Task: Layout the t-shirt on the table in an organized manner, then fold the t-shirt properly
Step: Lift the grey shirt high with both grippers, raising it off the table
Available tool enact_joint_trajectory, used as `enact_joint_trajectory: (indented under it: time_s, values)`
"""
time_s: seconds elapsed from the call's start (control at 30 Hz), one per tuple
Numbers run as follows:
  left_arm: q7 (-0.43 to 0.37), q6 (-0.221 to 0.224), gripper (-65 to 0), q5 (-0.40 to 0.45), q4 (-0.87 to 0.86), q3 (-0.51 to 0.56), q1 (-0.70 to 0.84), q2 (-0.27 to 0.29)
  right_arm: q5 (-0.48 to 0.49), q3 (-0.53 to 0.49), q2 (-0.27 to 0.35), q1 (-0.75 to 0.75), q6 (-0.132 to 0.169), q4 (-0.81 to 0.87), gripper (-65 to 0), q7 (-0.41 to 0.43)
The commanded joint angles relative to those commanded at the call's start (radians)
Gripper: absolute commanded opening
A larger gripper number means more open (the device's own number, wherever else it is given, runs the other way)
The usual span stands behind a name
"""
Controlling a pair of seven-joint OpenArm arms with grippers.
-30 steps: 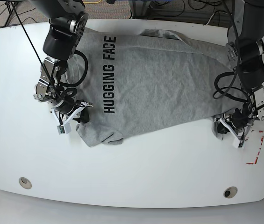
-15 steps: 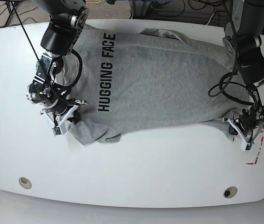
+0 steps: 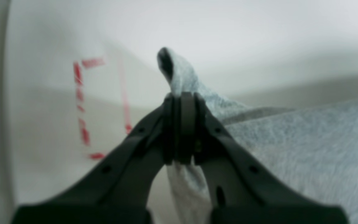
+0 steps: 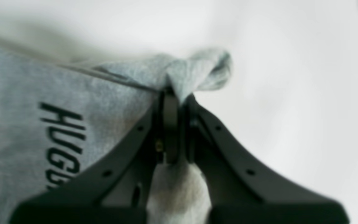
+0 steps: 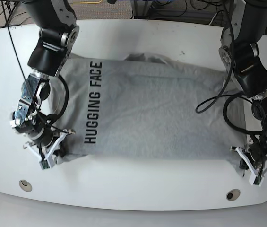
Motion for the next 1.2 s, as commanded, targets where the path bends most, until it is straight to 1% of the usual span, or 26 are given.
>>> enact_joint_trajectory:
  time_s: [0.1, 0.17, 0.2, 0.27, 0.3, 0.37, 0.4, 0.43, 0.5, 0.63, 0.73, 0.83, 0.97, 1.03, 1.13, 1.2]
  values:
    - [0.058, 0.0, -64.6, -0.021, 0.072, -0.002, -0.049, 0.0, 0.002, -0.028, 0.021, 0.069, 0.0, 0.021, -65.0, -0.028]
    - [0.107, 0.0, -64.6, -0.048, 0.13, -0.002, -0.074, -0.005, -0.002, -0.043, 0.038, 0.129, 0.0, 0.048, -65.0, -0.061]
    - [0.121, 0.0, -64.6, -0.057, 0.157, -0.002, -0.086, -0.006, -0.003, -0.046, 0.046, 0.152, 0.0, 0.055, -65.0, -0.077]
    - [0.166, 0.0, -64.6, -0.075, 0.252, -0.002, -0.147, -0.008, 0.002, -0.051, 0.064, 0.245, 0.0, 0.069, -65.0, -0.123]
    - [0.175, 0.0, -64.6, -0.077, 0.269, -0.002, -0.16, -0.008, 0.002, -0.051, 0.068, 0.267, 0.0, 0.071, -65.0, -0.133]
    - [0.226, 0.0, -64.6, -0.077, 0.322, -0.002, -0.229, -0.011, 0.002, -0.052, 0.083, 0.358, 0.0, 0.071, -65.0, -0.176]
    - [0.236, 0.0, -64.6, -0.077, 0.33, -0.002, -0.247, -0.011, 0.002, -0.052, 0.086, 0.376, 0.0, 0.071, -65.0, -0.184]
    - [0.272, 0.0, -64.6, -0.077, 0.345, -0.002, -0.307, -0.021, 0.002, -0.052, 0.1, 0.436, 0.0, 0.071, -65.0, -0.212]
    - [0.304, 0.0, -64.6, -0.078, 0.348, -0.002, -0.382, -0.028, 0.002, -0.052, 0.107, 0.496, 0.0, 0.071, -65.0, -0.238]
    - [0.316, 0.0, -64.6, -0.078, 0.347, 0.006, -0.497, -0.031, 0.003, -0.081, 0.117, 0.611, 0.0, 0.071, -64.8, -0.272]
    - [0.316, 0.0, -64.6, -0.077, 0.334, 0.021, -0.557, -0.031, 0.003, -0.132, 0.146, 0.675, 0.0, 0.071, -64.8, -0.284]
    - [0.318, 0.0, -64.6, -0.078, 0.319, 0.051, -0.586, -0.029, 0.003, -0.169, 0.161, 0.7, 0.0, 0.072, -64.8, -0.29]
    - [0.318, 0.0, -64.6, -0.078, 0.322, 0.055, -0.574, -0.025, -0.005, -0.169, 0.167, 0.678, 0.0, 0.127, -64.8, -0.304]
    - [0.318, 0.0, -64.6, -0.08, 0.327, 0.054, -0.537, -0.025, -0.003, -0.157, 0.169, 0.62, 0.0, 0.169, -64.8, -0.319]
    - [0.318, 0.0, -64.6, -0.081, 0.333, 0.052, -0.466, -0.023, 0.002, -0.109, 0.169, 0.52, 0.0, 0.241, -64.8, -0.328]
    - [0.318, 0.0, -64.6, -0.081, 0.371, 0.051, -0.402, -0.023, 0.002, -0.078, 0.169, 0.43, 0.0, 0.299, -64.8, -0.331]
